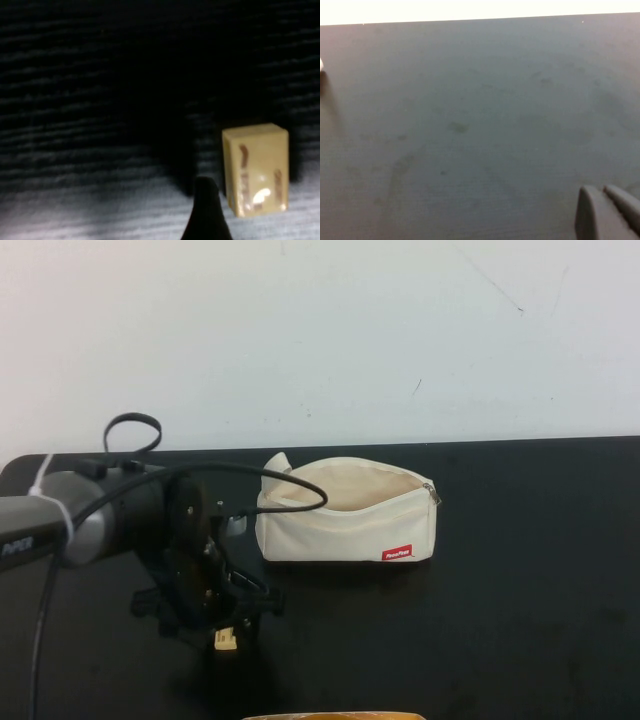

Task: Put eraser into pencil case
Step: Pick up the eraser from the table, then place the eraser on the pencil case

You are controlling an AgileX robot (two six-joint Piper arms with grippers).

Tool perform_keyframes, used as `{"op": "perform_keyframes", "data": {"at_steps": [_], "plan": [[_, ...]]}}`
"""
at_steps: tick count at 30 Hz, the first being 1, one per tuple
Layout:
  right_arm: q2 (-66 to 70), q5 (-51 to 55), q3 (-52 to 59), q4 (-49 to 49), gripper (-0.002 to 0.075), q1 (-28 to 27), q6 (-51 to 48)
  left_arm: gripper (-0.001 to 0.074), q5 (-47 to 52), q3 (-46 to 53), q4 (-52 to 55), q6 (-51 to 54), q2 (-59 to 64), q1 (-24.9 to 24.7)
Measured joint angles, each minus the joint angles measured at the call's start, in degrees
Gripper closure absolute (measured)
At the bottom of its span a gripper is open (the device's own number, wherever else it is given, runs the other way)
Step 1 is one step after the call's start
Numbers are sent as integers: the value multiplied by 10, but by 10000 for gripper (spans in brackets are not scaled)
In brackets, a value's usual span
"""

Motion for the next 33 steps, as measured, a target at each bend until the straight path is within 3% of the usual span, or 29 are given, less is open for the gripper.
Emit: {"op": "perform_keyframes", "data": {"at_steps": [7, 13, 19, 24, 33], "plan": [[0, 0, 0, 0, 727, 0, 0, 342, 0, -15, 11, 0, 22, 0], [0, 0, 0, 0, 727, 0, 0, 549, 0, -19, 23, 3, 26, 0], [0, 0, 0, 0, 727, 0, 0, 545, 59, -48, 17, 36, 24, -1], [0, 0, 0, 0, 727, 0, 0, 545, 102, -133, 6, 82, -15, -24], [0, 0, 0, 0, 727, 0, 0, 545, 7, -300, 24, 110, -14, -94]]}}
